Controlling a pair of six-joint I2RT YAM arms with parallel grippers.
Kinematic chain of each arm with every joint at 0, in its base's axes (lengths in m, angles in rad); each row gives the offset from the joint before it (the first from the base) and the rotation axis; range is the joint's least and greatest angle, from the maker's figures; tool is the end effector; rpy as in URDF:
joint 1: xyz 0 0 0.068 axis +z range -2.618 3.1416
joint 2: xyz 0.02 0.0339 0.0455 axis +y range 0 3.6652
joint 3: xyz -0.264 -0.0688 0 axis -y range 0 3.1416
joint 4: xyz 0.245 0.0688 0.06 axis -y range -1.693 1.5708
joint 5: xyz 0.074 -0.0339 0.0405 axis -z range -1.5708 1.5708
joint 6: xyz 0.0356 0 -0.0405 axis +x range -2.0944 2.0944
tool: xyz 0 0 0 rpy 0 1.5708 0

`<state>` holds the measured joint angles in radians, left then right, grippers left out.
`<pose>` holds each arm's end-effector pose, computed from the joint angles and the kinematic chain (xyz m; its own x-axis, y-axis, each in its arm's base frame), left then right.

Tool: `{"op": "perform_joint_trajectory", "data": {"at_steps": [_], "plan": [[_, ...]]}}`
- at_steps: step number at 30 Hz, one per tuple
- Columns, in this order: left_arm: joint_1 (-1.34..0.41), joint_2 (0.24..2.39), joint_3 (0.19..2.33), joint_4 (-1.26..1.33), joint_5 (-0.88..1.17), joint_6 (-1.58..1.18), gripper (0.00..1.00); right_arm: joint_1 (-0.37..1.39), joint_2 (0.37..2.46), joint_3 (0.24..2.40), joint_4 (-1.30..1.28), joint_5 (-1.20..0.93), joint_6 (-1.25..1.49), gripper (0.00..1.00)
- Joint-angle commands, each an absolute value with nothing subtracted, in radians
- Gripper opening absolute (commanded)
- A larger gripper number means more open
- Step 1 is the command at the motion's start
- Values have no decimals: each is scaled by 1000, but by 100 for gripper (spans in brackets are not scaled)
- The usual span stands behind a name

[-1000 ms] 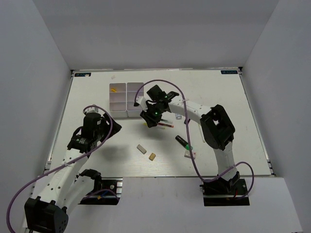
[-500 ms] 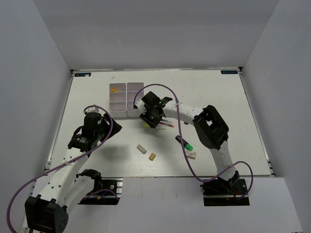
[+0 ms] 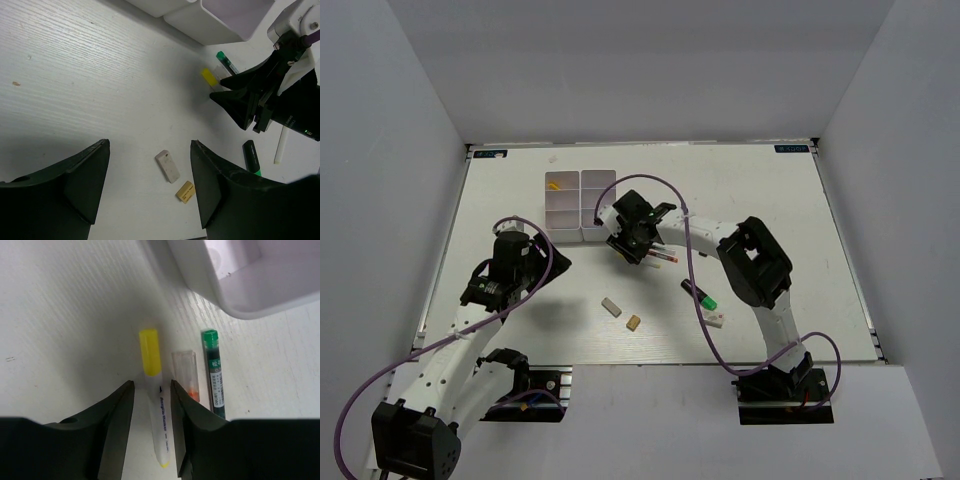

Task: Sort the stationery into containers
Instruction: Grab a piece of stationery with the right arm, then place the stationery into the container

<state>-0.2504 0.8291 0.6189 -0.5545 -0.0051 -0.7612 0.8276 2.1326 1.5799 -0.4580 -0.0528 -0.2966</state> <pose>0.1675 -0.0427 0.2398 -0.6541 -0.5447 -0.5249 -0.2858 0.8204 -0.4952 0.3091 0.3391 0.1666 -0.3278 -0.7880 -0.5211 -0.8889 0.4441 -0.1125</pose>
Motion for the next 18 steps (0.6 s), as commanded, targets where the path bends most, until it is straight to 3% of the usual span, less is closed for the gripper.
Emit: {"op": "perform_joint_trajectory", "data": {"at_steps": [1,8,15,18], "plan": [[-247,824,620,-558,9,-767,75,845,2132,1523,-462,-97,-325,40],[-247,815,620,-558,9,-776,75,856,2109,1445,-456,-68,-351,26],[-247,815,611,-549,9,-776,75,854,2049,1365,-462,-126,-391,0],[-247,815,611,-549,18,-776,75,844,1987,1384,-509,-241,-451,0]]}}
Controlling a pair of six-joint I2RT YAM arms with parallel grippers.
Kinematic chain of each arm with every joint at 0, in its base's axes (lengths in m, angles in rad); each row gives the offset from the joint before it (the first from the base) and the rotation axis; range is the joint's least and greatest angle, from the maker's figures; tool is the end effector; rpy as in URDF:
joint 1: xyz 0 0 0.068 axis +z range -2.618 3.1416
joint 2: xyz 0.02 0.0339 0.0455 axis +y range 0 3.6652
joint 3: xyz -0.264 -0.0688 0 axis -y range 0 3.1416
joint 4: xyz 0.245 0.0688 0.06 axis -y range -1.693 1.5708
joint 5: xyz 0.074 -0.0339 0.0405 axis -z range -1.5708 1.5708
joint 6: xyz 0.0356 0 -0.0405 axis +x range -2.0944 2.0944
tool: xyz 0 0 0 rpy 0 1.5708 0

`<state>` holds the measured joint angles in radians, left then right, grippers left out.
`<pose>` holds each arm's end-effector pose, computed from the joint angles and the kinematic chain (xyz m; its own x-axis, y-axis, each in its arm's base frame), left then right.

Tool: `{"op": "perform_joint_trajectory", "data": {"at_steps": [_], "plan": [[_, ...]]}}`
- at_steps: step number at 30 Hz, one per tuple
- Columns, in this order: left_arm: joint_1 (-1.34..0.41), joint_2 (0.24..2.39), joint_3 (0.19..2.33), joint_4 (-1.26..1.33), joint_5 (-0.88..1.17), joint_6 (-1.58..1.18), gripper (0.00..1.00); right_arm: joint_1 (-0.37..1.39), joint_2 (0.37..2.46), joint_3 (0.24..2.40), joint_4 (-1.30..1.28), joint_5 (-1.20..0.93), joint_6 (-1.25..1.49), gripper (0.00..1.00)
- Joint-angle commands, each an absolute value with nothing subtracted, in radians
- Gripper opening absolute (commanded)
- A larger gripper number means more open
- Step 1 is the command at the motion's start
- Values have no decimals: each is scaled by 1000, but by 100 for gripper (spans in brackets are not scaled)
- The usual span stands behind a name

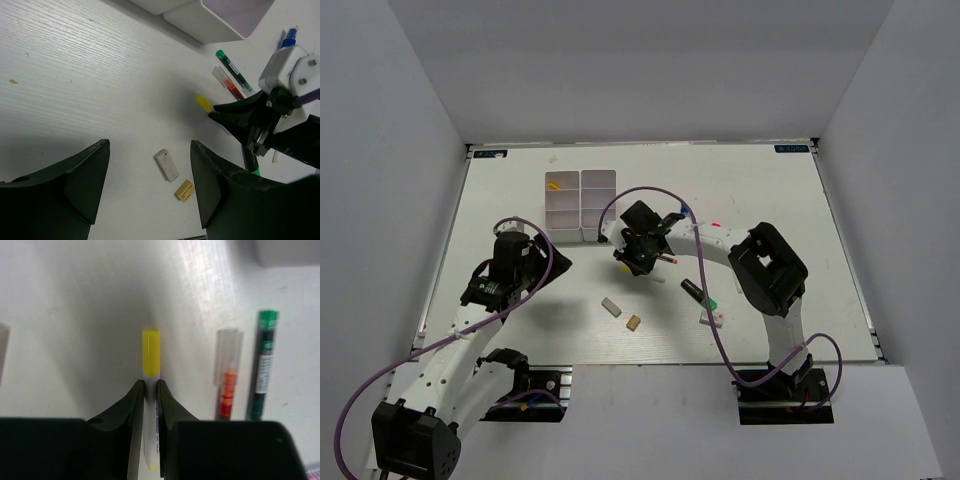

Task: Sort the stationery into containers
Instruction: Place the stationery into the container

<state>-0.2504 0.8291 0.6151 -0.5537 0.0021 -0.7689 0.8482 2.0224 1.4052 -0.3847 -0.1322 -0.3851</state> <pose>0.1673 -0.0429 0.2386 -0.6569 -0.5497 -0.5161 -0.2887 0.8157 -0.5014 0.2799 0.3246 0.1661 -0.2194 -0.8119 -0.5410 -0.9419 0.3208 -0.0994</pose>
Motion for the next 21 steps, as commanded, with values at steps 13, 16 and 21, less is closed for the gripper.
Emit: {"op": "perform_joint_trajectory", "data": {"at_steps": [13,16,21], "plan": [[-247,761,563,-540,28,-785,74,805,1888,1866,-654,-660,-557,0],[-247,750,554,-531,28,-785,74,796,1971,1965,-551,-670,-513,0],[-247,750,554,-540,28,-785,74,761,2117,2157,-393,-754,-419,0]]}}
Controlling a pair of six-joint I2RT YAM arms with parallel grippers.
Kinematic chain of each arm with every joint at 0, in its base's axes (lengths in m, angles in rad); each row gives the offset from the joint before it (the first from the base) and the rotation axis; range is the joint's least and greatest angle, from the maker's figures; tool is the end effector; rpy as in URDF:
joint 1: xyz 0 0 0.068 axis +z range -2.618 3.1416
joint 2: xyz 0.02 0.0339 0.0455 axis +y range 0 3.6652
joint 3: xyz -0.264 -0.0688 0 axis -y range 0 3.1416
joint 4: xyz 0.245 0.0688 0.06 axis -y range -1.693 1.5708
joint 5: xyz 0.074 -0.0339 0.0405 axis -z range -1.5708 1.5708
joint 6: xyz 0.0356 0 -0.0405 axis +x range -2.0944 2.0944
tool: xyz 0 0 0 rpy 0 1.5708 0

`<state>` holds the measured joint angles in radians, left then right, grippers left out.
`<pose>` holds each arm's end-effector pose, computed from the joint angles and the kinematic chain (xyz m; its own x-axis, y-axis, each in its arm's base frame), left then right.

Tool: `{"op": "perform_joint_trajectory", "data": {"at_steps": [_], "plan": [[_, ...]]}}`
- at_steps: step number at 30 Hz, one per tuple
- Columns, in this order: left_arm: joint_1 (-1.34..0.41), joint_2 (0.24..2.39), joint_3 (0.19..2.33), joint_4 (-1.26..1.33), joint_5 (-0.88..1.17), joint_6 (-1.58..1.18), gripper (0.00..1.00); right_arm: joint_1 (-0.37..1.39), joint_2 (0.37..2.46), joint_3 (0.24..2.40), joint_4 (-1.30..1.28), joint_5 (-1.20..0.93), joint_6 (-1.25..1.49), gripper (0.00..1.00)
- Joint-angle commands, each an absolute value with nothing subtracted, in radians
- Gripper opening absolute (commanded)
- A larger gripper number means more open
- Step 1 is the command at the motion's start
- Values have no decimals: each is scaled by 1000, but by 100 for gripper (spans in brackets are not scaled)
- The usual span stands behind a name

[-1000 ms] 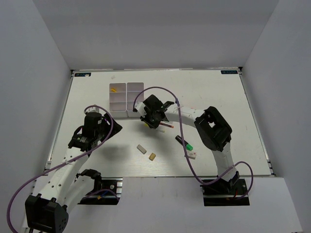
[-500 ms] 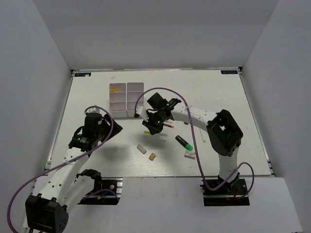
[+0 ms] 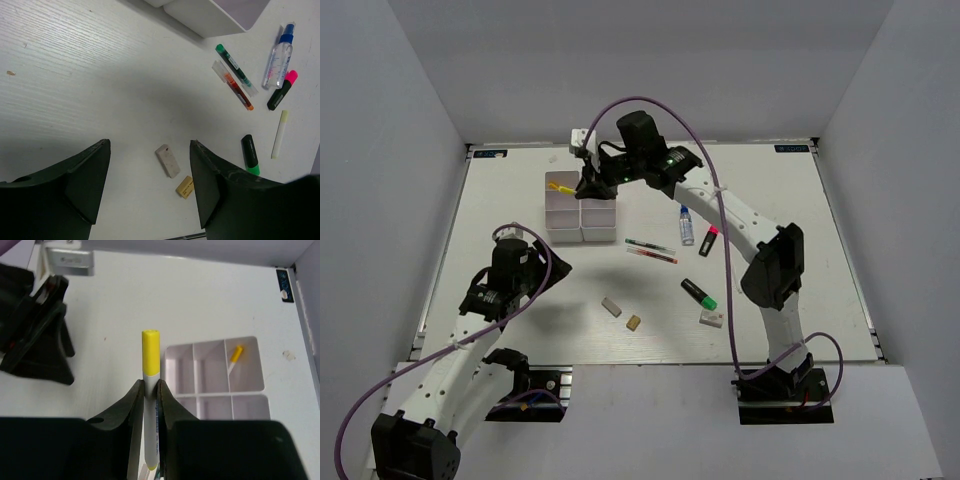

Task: Sort the stationery into containers
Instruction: Place the stationery into the container

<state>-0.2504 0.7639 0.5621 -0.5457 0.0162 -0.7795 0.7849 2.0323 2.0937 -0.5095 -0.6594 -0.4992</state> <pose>0.1566 -0.0406 0.2313 -0.6507 -0.5590 -0.5139 -0.2785 0.8053 -0.5234 0.3174 0.3479 0.3806 0.1853 -0.3497 -0.9184 -0.9801 0.0017 -0.1984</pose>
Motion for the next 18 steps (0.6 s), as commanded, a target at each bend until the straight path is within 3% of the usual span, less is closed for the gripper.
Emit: {"op": "perform_joint_trajectory", "data": {"at_steps": [1,8,14,18], "plan": [[-247,741,554,-540,28,-785,74,762,2126,2172,-365,-764,-405,0],[-247,723,545,-549,28,-795,74,758,2174,2112,108,-815,-246,0],[-247,723,545,-558,37,-795,74,755,2226,2128,265,-772,-203,0],[-247,732,535,-549,48,-795,74,744,2247,2046,521,-732,-117,0]]}}
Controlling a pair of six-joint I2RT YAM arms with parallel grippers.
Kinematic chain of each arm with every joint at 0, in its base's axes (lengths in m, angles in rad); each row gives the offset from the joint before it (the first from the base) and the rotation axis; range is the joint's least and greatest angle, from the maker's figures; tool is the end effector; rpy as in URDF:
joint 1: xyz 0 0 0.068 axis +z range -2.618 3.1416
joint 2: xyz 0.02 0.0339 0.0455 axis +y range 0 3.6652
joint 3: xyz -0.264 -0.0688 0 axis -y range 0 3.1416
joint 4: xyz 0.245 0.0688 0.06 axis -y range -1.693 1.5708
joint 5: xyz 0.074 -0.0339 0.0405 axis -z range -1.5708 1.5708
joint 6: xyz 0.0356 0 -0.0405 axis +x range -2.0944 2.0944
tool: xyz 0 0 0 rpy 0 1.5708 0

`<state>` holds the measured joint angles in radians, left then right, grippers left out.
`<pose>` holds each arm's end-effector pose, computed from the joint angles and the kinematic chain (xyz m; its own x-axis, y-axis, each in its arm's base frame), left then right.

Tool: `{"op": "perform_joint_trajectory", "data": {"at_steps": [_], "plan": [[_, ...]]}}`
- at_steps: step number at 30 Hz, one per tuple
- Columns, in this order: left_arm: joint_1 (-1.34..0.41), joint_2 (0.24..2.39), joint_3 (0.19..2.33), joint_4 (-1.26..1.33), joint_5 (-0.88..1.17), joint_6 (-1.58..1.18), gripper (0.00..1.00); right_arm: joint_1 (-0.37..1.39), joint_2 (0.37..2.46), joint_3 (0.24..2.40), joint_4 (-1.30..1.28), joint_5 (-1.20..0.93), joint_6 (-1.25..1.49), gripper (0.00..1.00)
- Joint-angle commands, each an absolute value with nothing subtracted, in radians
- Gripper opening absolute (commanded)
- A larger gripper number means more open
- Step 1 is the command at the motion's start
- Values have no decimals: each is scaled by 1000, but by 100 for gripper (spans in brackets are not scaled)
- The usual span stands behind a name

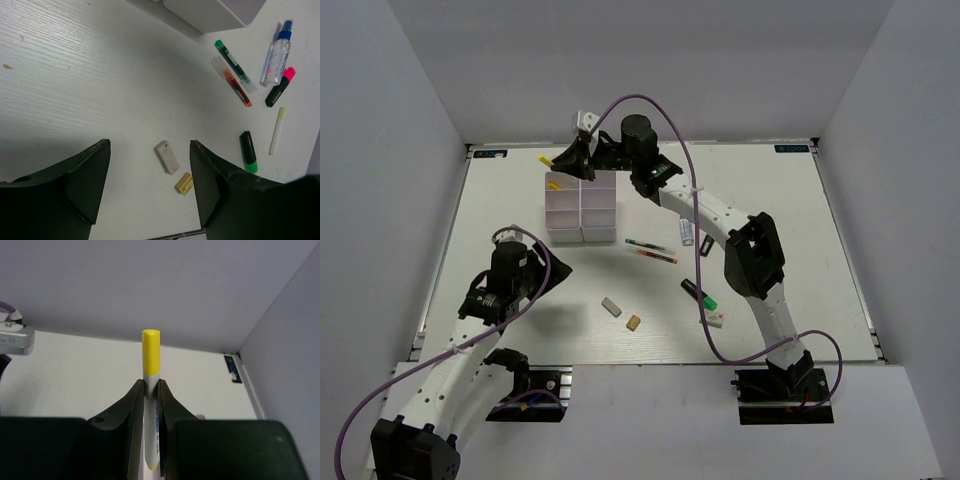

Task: Sort the stationery into containers
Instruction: Place the stationery into the container

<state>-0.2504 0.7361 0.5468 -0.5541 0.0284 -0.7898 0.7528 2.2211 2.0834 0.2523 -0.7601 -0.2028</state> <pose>0.1518 -0.0399 0.2294 -0.6519 -0.5660 -0.5046 -0.2770 0.7972 -0.5364 0.3699 0.3802 0.3608 0.2822 0.0643 -0.9572 -0.9578 0.0755 -0.2773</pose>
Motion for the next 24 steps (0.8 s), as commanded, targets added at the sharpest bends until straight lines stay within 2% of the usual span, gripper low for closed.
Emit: {"op": "perform_joint_trajectory", "data": {"at_steps": [1,10,17,24], "plan": [[-247,732,535,-549,57,-795,74,742,2267,2045,599,-723,-98,0],[-256,773,566,-571,66,-795,74,742,2465,2217,643,-646,-140,0],[-256,784,575,-591,77,-795,74,741,2499,2192,696,-560,-176,0],[-256,793,575,-591,86,-795,74,738,2502,2163,715,-575,-187,0]]}}
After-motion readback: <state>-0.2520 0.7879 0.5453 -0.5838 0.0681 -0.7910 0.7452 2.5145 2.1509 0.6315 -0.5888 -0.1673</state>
